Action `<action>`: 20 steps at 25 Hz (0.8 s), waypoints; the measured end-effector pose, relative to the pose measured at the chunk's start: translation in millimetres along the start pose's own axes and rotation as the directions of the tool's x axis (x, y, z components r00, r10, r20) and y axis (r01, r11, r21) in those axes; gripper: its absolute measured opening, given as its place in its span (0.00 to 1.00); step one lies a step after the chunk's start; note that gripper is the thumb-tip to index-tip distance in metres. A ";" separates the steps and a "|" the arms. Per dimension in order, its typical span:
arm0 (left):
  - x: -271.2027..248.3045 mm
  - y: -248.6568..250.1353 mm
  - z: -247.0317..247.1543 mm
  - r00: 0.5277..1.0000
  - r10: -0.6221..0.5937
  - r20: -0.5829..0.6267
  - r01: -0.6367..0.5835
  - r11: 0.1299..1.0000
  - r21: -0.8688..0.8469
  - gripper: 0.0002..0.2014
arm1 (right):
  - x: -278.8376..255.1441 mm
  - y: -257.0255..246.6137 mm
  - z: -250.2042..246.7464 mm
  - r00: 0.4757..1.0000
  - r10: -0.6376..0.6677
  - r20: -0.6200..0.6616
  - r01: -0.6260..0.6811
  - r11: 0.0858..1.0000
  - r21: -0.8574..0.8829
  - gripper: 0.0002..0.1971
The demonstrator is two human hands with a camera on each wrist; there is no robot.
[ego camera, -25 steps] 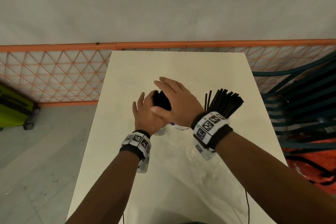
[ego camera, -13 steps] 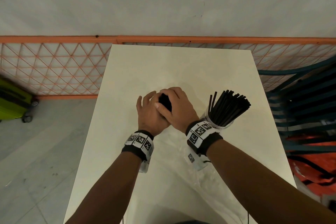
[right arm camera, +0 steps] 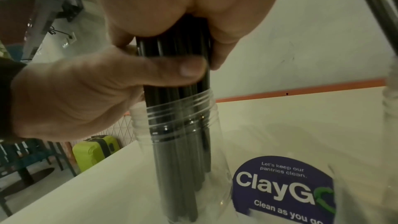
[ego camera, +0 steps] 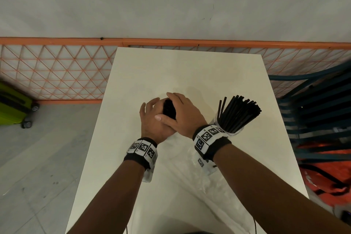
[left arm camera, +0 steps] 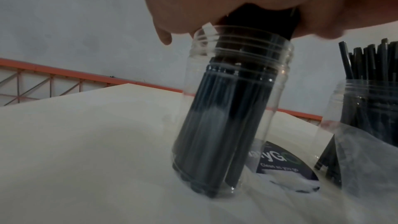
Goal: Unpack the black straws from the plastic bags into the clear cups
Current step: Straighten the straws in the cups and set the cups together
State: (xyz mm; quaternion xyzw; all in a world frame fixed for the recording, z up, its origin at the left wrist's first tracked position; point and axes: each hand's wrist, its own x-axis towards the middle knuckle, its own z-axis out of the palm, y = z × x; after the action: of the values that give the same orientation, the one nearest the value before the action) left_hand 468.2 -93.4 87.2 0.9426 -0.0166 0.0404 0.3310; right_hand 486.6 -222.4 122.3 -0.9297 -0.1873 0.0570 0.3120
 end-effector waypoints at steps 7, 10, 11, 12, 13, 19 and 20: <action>4.0 -14.4 1.2 0.996 0.053 0.077 -0.038 0.982 -0.186 0.42 | -8.5 1.6 -0.6 0.993 -0.056 -0.100 0.036 0.979 -0.199 0.49; 5.4 -14.2 5.1 0.994 0.063 0.089 -0.059 0.997 -0.044 0.32 | -9.1 -4.3 -2.3 0.959 -0.245 -0.146 0.194 0.936 -0.294 0.41; 6.3 -12.5 5.4 0.996 0.046 0.077 -0.046 0.999 -0.013 0.29 | -8.6 -5.6 -2.5 0.950 -0.285 -0.124 0.233 0.918 -0.322 0.38; 7.2 -10.7 5.8 0.998 0.032 0.054 -0.032 0.999 -0.003 0.28 | -7.5 -5.7 -2.5 0.953 -0.284 -0.102 0.239 0.916 -0.321 0.38; 6.6 -9.1 6.3 0.999 0.022 0.032 -0.021 1.000 -0.013 0.29 | -7.3 -4.8 -2.5 0.968 -0.236 -0.084 0.204 0.938 -0.279 0.39; 5.7 1.8 -2.0 0.999 0.047 0.009 -0.046 0.991 -0.124 0.40 | -12.5 5.5 -9.6 0.985 0.149 0.084 -0.164 0.960 0.226 0.46; 4.5 0.6 -1.3 0.998 0.059 -0.009 -0.060 0.992 -0.115 0.39 | -14.7 7.6 -8.2 0.987 0.139 0.081 -0.154 0.961 0.231 0.46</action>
State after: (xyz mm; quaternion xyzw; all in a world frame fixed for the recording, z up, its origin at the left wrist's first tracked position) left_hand 472.5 -93.1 89.0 0.9210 -0.0459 0.0519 0.3833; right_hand 477.3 -238.2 124.2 -0.8949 -0.1195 0.1315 0.4094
